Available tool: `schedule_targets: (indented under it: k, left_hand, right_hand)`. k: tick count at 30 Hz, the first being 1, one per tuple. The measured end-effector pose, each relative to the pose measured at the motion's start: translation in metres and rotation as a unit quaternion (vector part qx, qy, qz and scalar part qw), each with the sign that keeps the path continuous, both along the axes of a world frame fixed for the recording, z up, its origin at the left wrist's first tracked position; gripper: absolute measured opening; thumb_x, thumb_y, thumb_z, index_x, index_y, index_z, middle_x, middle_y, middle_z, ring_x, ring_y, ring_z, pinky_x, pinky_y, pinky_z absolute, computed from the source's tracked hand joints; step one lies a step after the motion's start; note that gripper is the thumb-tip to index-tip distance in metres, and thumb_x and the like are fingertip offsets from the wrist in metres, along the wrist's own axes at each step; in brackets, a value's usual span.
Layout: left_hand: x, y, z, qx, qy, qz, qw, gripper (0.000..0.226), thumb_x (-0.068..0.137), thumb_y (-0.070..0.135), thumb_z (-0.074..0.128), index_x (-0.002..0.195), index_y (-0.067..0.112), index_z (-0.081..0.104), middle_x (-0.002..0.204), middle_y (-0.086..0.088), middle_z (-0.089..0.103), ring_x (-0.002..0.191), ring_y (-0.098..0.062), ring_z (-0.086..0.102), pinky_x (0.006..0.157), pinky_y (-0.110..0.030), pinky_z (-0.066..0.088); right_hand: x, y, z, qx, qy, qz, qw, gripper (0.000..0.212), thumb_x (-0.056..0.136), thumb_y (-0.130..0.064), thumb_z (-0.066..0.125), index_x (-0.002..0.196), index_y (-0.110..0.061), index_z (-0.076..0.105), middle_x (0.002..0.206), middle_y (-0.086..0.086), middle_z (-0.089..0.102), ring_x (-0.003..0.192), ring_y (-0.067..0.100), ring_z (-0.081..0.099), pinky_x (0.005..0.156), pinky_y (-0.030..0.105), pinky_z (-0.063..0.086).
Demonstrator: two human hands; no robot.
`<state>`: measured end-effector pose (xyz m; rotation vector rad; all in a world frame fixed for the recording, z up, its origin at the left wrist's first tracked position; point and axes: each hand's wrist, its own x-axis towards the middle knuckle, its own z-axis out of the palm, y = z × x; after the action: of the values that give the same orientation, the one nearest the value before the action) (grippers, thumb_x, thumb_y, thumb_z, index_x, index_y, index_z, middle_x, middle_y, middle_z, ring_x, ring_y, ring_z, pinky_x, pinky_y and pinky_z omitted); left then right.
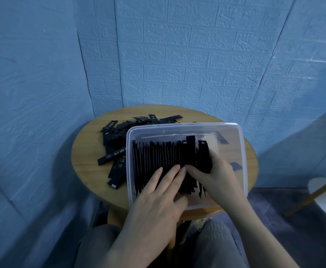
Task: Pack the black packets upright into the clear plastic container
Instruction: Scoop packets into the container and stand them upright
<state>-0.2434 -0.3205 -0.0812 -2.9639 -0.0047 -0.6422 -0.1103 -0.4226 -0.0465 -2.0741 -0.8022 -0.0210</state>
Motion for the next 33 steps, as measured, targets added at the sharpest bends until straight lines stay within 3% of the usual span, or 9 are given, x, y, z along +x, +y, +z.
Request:
schedule_targets:
  k: [3,6,9,12,15,21,25,28,33]
  left_hand:
    - [-0.002,0.001,0.000,-0.007,0.001,-0.001,1.000,0.040,0.082,0.021,0.032,0.085,0.023,0.071,0.146,-0.015,0.048,0.141,-0.029,0.038,0.109,-0.047,0.025]
    - [-0.002,0.000,0.001,-0.007,0.006,-0.006,1.000,0.041,0.082,0.021,0.032,0.086,0.024,0.072,0.146,-0.012,0.049,0.141,-0.028,0.038,0.109,-0.048,0.023]
    - [-0.002,-0.003,0.004,0.000,0.015,-0.011,1.000,0.043,0.082,0.021,0.031,0.089,0.024,0.073,0.145,-0.011,0.051,0.140,-0.028,0.039,0.110,-0.049,0.023]
    - [0.000,-0.004,0.007,0.009,0.022,-0.006,1.000,0.047,0.082,0.020,0.029,0.102,0.022,0.072,0.140,-0.012,0.055,0.139,-0.028,0.042,0.110,-0.049,0.023]
    - [0.005,-0.006,0.009,0.015,0.025,-0.006,1.000,0.052,0.081,0.019,0.028,0.112,0.019,0.070,0.134,-0.011,0.059,0.137,-0.028,0.044,0.111,-0.049,0.025]
    - [0.007,-0.008,0.005,0.015,0.031,-0.009,0.999,0.050,0.082,0.018,0.029,0.097,0.020,0.076,0.134,-0.009,0.060,0.140,-0.027,0.040,0.110,-0.047,0.023]
    - [0.006,-0.006,0.004,0.014,0.029,-0.008,0.999,0.049,0.082,0.019,0.029,0.093,0.022,0.076,0.137,-0.008,0.058,0.141,-0.026,0.039,0.110,-0.048,0.023]
    - [0.005,-0.005,0.004,0.011,0.028,-0.009,0.999,0.047,0.082,0.018,0.029,0.090,0.023,0.075,0.137,-0.008,0.058,0.140,-0.026,0.040,0.109,-0.048,0.023]
    - [0.006,-0.005,0.004,0.014,0.029,-0.011,0.999,0.046,0.082,0.018,0.030,0.092,0.019,0.075,0.137,-0.005,0.058,0.140,-0.027,0.041,0.108,-0.049,0.024]
  right_hand:
    - [0.004,-0.005,0.001,0.056,0.069,0.026,0.996,0.006,0.087,-0.030,0.067,0.091,-0.029,0.062,0.081,-0.013,0.069,0.079,-0.001,0.064,0.064,0.019,0.048]
    - [0.005,-0.006,0.002,0.078,0.102,0.048,0.991,0.014,0.089,-0.020,0.066,0.081,-0.030,0.060,0.065,-0.018,0.067,0.065,-0.007,0.062,0.054,0.009,0.043]
    - [0.005,-0.004,0.002,0.073,0.114,0.061,0.989,0.016,0.089,-0.018,0.066,0.079,-0.028,0.060,0.061,-0.022,0.066,0.061,-0.006,0.061,0.054,0.012,0.044]
    - [0.006,-0.002,0.001,0.072,0.121,0.063,0.988,0.013,0.089,-0.021,0.066,0.079,-0.027,0.061,0.063,-0.015,0.066,0.063,-0.001,0.062,0.061,0.022,0.047]
    - [0.005,-0.002,-0.001,0.069,0.138,0.076,0.985,0.006,0.090,-0.023,0.065,0.085,-0.024,0.063,0.073,-0.009,0.069,0.071,0.004,0.066,0.062,0.021,0.049]
    - [0.007,-0.006,0.000,0.065,0.178,0.076,0.979,0.003,0.091,-0.023,0.064,0.092,-0.020,0.062,0.075,-0.005,0.069,0.073,0.011,0.067,0.066,0.028,0.051]
    - [0.008,-0.010,0.003,0.061,0.209,0.096,0.971,0.012,0.091,-0.017,0.062,0.101,-0.023,0.061,0.094,-0.001,0.071,0.092,0.012,0.067,0.084,0.032,0.055]
    - [0.009,-0.013,0.005,0.056,0.215,0.113,0.968,0.016,0.092,-0.016,0.062,0.104,-0.025,0.061,0.097,-0.003,0.071,0.094,0.009,0.066,0.085,0.031,0.054]
    - [0.013,-0.011,0.004,0.035,0.110,0.078,0.990,0.017,0.090,-0.019,0.065,0.099,-0.032,0.058,0.095,-0.009,0.069,0.093,0.007,0.064,0.080,0.027,0.053]
